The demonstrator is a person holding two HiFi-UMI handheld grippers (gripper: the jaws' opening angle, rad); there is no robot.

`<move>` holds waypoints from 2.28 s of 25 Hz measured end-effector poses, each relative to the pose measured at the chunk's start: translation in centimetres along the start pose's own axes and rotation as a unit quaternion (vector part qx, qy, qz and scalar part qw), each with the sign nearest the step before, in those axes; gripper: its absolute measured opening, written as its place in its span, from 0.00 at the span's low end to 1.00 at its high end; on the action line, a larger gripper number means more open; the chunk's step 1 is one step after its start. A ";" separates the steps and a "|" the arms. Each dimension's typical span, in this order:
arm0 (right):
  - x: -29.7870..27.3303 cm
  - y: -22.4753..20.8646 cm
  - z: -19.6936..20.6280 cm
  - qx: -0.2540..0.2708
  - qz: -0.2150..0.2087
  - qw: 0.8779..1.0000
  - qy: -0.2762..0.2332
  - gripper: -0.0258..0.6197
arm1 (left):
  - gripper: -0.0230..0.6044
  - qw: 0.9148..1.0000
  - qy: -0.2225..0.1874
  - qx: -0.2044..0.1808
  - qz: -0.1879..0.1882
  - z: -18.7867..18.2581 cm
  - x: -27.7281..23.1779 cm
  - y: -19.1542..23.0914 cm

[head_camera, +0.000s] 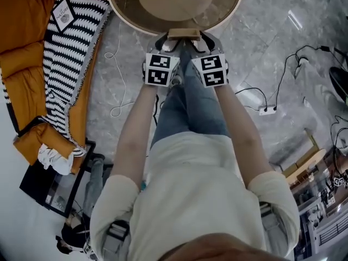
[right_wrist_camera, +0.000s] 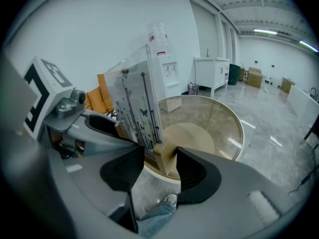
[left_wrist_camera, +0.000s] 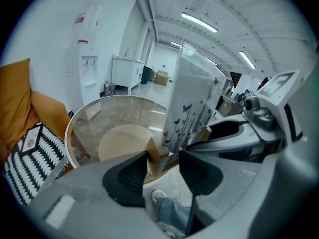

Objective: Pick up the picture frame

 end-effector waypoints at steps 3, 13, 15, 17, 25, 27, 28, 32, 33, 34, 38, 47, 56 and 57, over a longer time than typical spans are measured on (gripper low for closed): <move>2.5 0.8 -0.1 0.008 0.007 1.000 -0.013 0.35 | 0.36 1.000 -0.008 0.000 0.001 -0.1 2.3 -1.4; 10.0 5.2 -0.9 0.020 0.021 0.998 -0.051 0.35 | 0.36 0.999 -0.030 -0.010 -0.002 0.0 10.2 -4.8; 11.3 6.3 -0.8 0.020 0.017 0.998 -0.053 0.35 | 0.36 0.999 -0.031 -0.010 -0.003 0.3 11.7 -5.5; 12.7 7.3 -0.6 0.023 0.014 0.998 -0.057 0.35 | 0.36 0.999 -0.034 -0.005 -0.003 0.7 13.2 -6.2; 17.9 10.4 -0.8 0.042 0.016 0.995 -0.084 0.35 | 0.36 0.998 -0.059 -0.010 -0.015 1.2 18.7 -8.8; 19.0 11.1 -0.8 0.046 0.018 0.995 -0.092 0.35 | 0.36 0.998 -0.064 -0.012 -0.018 1.4 20.0 -9.4; 19.6 11.4 -0.7 0.048 0.020 0.994 -0.095 0.35 | 0.36 0.998 -0.067 -0.012 -0.019 1.5 20.6 -9.7; 21.7 13.0 -1.0 0.050 0.019 0.993 -0.104 0.35 | 0.36 0.997 -0.077 -0.016 -0.022 1.7 23.1 -10.5; 22.3 13.5 -1.0 0.049 0.018 0.993 -0.105 0.35 | 0.36 0.997 -0.078 -0.018 -0.022 1.8 23.7 -10.7; 22.7 13.9 -0.9 0.047 0.018 0.993 -0.106 0.35 | 0.36 0.996 -0.079 -0.021 -0.022 1.9 24.3 -10.9; 24.2 15.0 -0.8 0.039 0.020 0.993 -0.114 0.35 | 0.36 0.996 -0.082 -0.032 -0.019 2.2 25.8 -11.5; 26.4 17.0 -0.3 0.045 0.030 0.990 -0.131 0.34 | 0.36 0.994 -0.092 -0.050 -0.014 3.0 28.4 -12.4; 27.2 17.6 -0.3 0.048 0.029 0.988 -0.145 0.34 | 0.36 0.993 -0.100 -0.052 -0.018 3.2 29.4 -12.7; 27.3 17.6 -0.3 0.048 0.028 0.988 -0.147 0.34 | 0.36 0.993 -0.101 -0.052 -0.018 3.1 29.5 -12.7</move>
Point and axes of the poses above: the fingertips, and each gripper's own axes: x backward along the fingers, y to its left, z out of its underside, the point moved 3 cm from there along x, backward along the fingers, and after that the axes turned 8 degrees about y, right-handed, at the moved point
